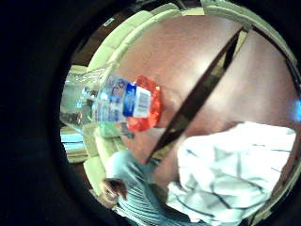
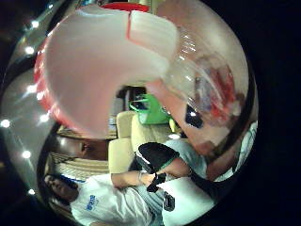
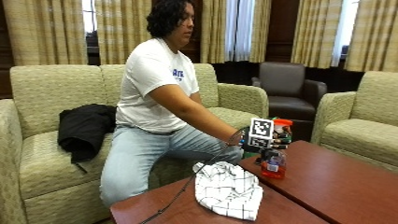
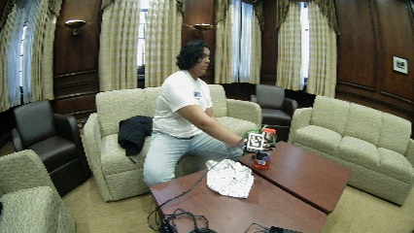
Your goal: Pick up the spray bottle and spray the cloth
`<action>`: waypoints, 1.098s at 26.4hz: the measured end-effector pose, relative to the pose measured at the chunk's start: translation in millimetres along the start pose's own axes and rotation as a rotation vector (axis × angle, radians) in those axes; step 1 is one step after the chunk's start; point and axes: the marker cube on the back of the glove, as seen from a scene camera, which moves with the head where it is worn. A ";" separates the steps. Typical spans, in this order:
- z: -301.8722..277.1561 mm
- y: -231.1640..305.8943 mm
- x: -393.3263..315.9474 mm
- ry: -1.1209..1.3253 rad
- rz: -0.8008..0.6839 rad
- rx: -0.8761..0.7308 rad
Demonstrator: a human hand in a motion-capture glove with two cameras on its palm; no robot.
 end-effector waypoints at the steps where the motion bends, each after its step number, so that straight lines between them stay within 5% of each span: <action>1: -6.5 5.3 2.9 0.057 -0.001 -0.013; 12: -74.4 86.4 20.1 0.687 -0.114 -0.226; 29: -138.0 205.7 34.9 0.858 -0.167 -0.265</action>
